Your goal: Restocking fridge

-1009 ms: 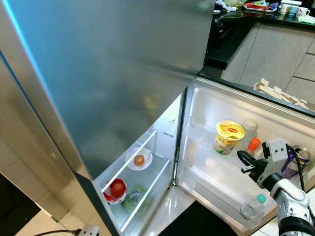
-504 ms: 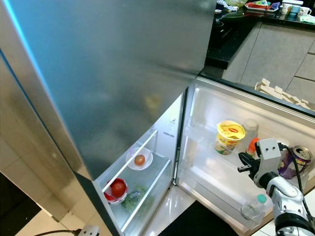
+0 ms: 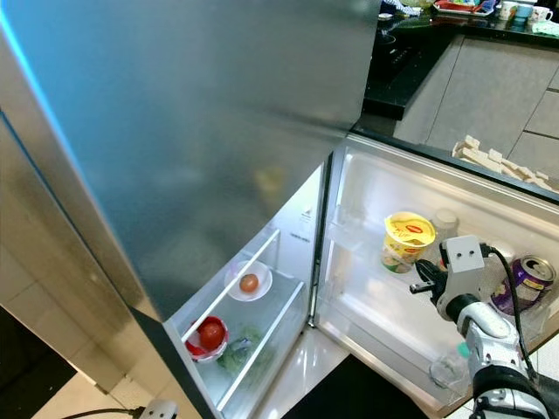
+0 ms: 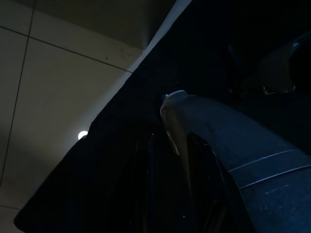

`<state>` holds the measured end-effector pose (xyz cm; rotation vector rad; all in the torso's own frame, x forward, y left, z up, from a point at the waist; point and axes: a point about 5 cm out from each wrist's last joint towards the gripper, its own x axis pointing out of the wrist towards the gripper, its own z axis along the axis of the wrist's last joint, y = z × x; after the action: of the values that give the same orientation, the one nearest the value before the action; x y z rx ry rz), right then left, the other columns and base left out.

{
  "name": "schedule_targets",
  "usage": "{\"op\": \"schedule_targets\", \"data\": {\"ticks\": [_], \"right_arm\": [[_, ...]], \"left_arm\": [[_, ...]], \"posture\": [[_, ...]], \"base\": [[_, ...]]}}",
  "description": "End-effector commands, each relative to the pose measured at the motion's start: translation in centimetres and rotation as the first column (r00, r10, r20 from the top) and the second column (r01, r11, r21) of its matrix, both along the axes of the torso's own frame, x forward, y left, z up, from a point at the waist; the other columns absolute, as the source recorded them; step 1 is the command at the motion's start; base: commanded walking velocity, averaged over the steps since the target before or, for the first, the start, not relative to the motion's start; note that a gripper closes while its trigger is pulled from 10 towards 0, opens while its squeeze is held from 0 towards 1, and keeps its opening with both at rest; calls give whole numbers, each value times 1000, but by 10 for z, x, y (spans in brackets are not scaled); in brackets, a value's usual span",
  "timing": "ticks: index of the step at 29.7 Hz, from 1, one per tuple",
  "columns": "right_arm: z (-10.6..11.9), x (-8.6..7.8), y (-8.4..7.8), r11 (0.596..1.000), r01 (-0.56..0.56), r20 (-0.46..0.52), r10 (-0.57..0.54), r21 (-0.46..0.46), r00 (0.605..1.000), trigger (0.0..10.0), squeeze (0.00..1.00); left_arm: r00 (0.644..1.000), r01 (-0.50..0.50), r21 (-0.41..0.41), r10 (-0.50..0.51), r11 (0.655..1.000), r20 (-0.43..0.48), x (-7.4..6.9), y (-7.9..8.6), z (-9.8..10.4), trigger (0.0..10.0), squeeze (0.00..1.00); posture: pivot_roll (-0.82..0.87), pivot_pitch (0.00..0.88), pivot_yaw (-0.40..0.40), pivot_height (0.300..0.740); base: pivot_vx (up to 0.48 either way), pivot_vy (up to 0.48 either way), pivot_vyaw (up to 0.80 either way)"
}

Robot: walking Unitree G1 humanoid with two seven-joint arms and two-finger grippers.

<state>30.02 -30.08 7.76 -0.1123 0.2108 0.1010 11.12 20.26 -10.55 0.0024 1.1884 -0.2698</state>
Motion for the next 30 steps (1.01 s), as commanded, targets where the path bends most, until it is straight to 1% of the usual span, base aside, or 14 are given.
{"op": "schedule_targets", "data": {"ticks": [1, 4, 7, 12, 18, 19, 20, 22, 30], "right_arm": [[-2, 2, 1, 999, 24, -16, -24, -33, 1000, 10000, 0], [-1, 3, -1, 998, 36, -15, -37, -45, 999, 10000, 0], [4, 6, -4, 996, 63, -4, -63, -66, 998, 10000, 0], [4, 7, -3, 996, 66, 0, -66, -67, 998, 10000, 0], [4, 11, 4, 997, 55, 11, -55, -56, 998, 10000, 0], [5, 14, 8, 998, 45, 21, -44, -45, 999, 10000, 0], [5, 14, 8, 998, 45, 21, -44, -45, 999, 10000, 0], [7, 18, 14, 999, 34, 33, -33, -37, 999, 10000, 0], [10, 23, 19, 999, 26, 46, -25, -27, 999, 10000, 0]], "left_arm": [[998, 26, 25, -25, 999, -57, -17, 11, -3, 10000, 0], [998, 31, 29, -29, 999, -61, -19, 12, -3, 10000, 0], [997, 38, 37, -35, 999, -69, -24, 18, -2, 10000, 0], [997, 41, 40, -37, 998, -74, -27, 21, -2, 10000, 0], [996, 46, 43, -42, 998, -81, -32, 24, -2, 10000, 0], [996, 48, 44, -45, 998, -82, -32, 25, -2, 10000, 0], [996, 48, 44, -45, 998, -82, -32, 25, -2, 10000, 0], [995, 51, 46, -47, 998, -83, -34, 26, -2, 10000, 0], [995, 62, 53, -57, 997, -84, -36, 31, -1, 10000, 0]], "posture": [[55, 2, 17, 740], [56, 5, 18, 740], [59, 27, 27, 740], [60, 34, 30, 740], [69, 52, 37, 740], [71, 56, 39, 740], [71, 56, 39, 740], [76, 64, 44, 740], [85, 68, 47, 740]], "base": [[0, 0, 0], [0, 0, 0], [0, 0, 0], [0, 0, 0], [0, 0, 0], [0, 0, 0], [0, 0, 0], [0, 0, 0], [0, 0, 0]]}}
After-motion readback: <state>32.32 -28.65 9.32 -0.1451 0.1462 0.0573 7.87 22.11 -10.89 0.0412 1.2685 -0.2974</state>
